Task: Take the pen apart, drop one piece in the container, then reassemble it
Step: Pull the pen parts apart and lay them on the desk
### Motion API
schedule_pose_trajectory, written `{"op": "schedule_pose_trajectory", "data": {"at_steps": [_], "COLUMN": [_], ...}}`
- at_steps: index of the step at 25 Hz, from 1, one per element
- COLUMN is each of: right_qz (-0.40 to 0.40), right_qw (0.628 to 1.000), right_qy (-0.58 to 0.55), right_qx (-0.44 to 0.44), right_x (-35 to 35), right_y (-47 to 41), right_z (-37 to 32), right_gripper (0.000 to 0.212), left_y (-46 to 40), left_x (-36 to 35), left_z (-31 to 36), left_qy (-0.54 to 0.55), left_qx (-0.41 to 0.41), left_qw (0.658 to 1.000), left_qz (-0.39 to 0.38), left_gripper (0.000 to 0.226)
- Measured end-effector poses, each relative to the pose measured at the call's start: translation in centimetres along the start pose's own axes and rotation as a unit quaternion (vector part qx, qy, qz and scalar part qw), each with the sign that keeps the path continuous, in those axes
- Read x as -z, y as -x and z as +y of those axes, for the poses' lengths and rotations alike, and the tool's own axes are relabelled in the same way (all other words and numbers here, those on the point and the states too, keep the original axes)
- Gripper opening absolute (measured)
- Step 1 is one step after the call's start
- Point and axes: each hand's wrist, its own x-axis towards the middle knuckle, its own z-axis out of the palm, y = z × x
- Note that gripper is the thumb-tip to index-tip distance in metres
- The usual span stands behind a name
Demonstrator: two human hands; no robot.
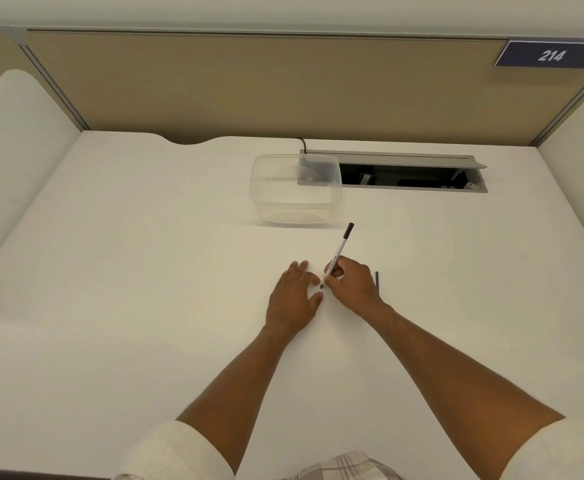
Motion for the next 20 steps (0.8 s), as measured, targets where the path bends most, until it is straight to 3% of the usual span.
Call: {"op": "schedule_pose_trajectory", "data": {"at_steps": [11,20], "right_qz": [-0.017,-0.016], "right_qw": [1.000,1.000], "right_qy": [-0.007,-0.017], "right_qx": [0.001,0.000], "right_x": [0.3,0.8], "right_y": [0.4,1.0], "right_z": [-0.4,-0.9], "right_gripper": [0.013,0.012], "left_y": [-0.8,-0.8], "left_x": [1.0,1.2], "left_z": [1.0,1.4], "left_qy": [0.007,-0.005], "left_qx": [0.033,0.027], "left_qw": [0.998,0.998], "left_qz": [-0.044,-0.048], "left_gripper": [0.011,0.012]}}
